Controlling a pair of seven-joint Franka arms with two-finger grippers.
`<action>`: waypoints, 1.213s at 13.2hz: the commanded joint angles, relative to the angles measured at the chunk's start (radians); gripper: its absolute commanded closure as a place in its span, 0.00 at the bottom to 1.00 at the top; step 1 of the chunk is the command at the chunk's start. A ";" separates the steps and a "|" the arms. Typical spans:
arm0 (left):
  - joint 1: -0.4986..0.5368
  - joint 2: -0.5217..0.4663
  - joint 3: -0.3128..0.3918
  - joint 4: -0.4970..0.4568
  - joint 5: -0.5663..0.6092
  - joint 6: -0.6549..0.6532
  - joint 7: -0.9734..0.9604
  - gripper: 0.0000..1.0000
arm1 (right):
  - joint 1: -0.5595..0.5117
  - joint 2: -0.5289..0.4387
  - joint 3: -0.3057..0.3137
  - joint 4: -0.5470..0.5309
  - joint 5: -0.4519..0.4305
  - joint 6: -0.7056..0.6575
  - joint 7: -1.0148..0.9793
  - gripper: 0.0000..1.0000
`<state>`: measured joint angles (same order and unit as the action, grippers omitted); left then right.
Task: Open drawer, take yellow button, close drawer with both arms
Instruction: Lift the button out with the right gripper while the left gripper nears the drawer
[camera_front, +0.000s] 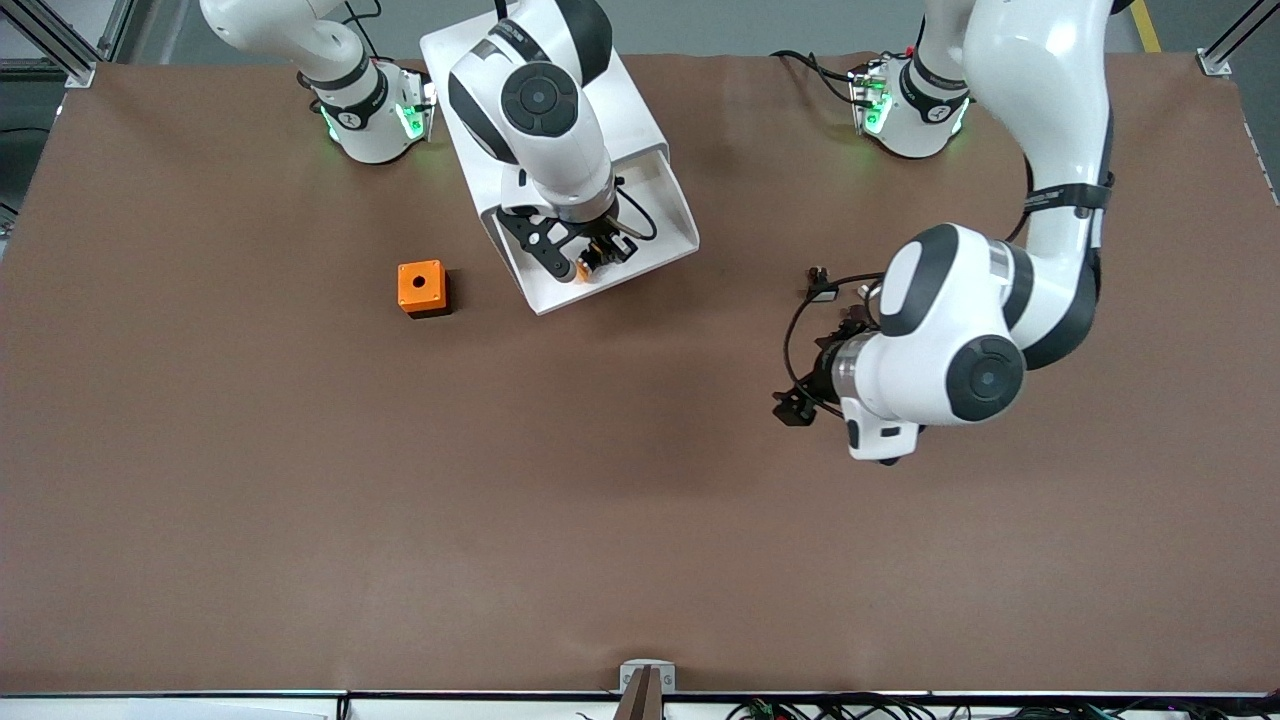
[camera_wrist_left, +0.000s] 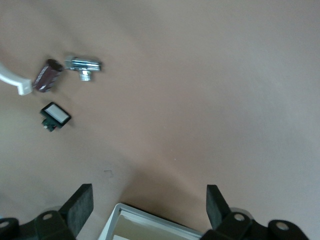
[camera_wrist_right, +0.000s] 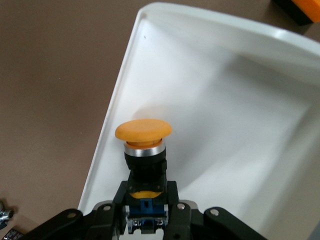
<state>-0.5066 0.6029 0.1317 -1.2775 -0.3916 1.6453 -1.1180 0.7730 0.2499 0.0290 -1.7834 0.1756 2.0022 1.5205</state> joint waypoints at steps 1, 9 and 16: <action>-0.016 -0.009 -0.035 -0.023 0.022 0.101 0.157 0.01 | -0.059 -0.028 -0.004 0.054 0.002 -0.094 -0.100 0.99; -0.170 -0.008 -0.050 -0.137 0.068 0.284 0.188 0.01 | -0.384 -0.046 -0.008 0.222 -0.004 -0.371 -0.685 0.99; -0.243 0.070 -0.050 -0.131 0.118 0.379 0.133 0.00 | -0.641 0.003 -0.015 0.216 -0.126 -0.326 -1.228 0.98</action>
<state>-0.7319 0.6618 0.0776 -1.4072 -0.3048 2.0067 -0.9668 0.1858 0.2239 -0.0033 -1.5745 0.0791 1.6525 0.3905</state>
